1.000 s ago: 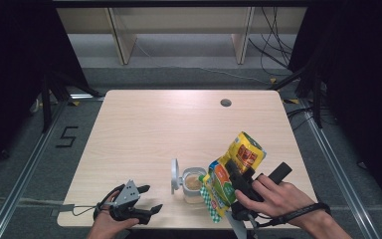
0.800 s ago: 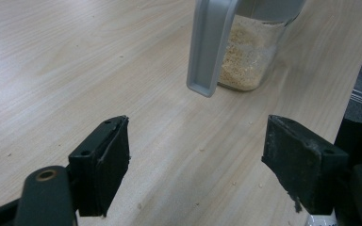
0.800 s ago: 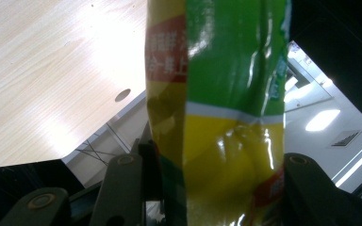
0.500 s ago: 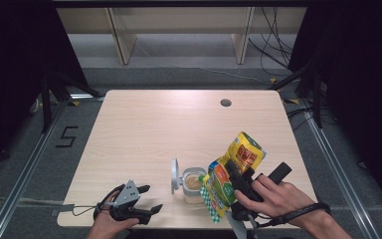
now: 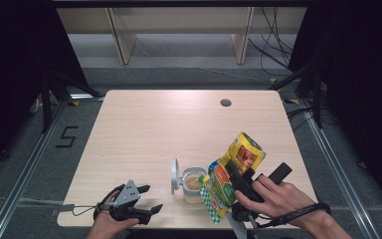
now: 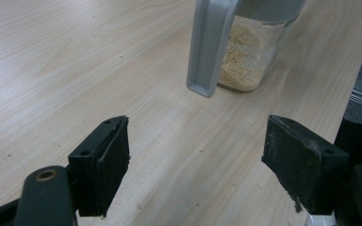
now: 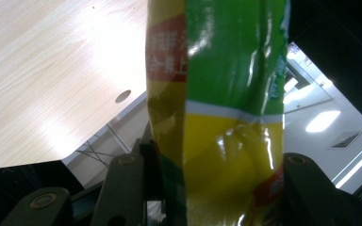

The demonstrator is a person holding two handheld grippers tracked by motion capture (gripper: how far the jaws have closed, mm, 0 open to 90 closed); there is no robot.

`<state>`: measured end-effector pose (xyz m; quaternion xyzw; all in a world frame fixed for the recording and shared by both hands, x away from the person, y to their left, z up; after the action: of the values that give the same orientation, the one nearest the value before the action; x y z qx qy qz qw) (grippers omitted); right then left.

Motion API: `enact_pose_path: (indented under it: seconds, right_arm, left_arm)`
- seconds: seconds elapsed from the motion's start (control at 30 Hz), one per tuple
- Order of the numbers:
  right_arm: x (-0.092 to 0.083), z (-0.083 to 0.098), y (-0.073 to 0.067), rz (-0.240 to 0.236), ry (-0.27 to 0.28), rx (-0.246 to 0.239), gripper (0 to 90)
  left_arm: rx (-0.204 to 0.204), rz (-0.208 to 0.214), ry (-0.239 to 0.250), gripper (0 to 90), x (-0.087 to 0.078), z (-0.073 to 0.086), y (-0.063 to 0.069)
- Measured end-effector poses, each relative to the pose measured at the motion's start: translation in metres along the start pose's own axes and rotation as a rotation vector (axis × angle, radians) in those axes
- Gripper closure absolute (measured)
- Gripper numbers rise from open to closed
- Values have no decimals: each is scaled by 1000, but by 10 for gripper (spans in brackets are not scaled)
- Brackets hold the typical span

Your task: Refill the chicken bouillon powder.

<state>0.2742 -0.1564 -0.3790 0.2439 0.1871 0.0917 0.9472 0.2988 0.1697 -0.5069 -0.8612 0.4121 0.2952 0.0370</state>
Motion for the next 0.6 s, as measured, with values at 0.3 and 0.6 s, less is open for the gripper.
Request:
enact_pose_path:
  seconds: [0.3,0.6]
  right_arm:
    - [1,0,0,1,5,9,609]
    - [1,0,-2,-3,6,12,609]
  left_arm:
    - [3,-4,-4,229,0,0,0]
    - [2,-4,-4,228,0,0,0]
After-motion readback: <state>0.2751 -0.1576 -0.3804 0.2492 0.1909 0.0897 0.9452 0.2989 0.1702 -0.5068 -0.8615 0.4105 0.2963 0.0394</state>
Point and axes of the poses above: each handheld gripper's, and its own axes: x roughly forward along the jaws, z roughly out of its underside, y roughly to its right, the point moved 1 cm from there along x, roughly forward along the jaws, and after that the axes turned 8 degrees about -x, right-handed, at the moved point
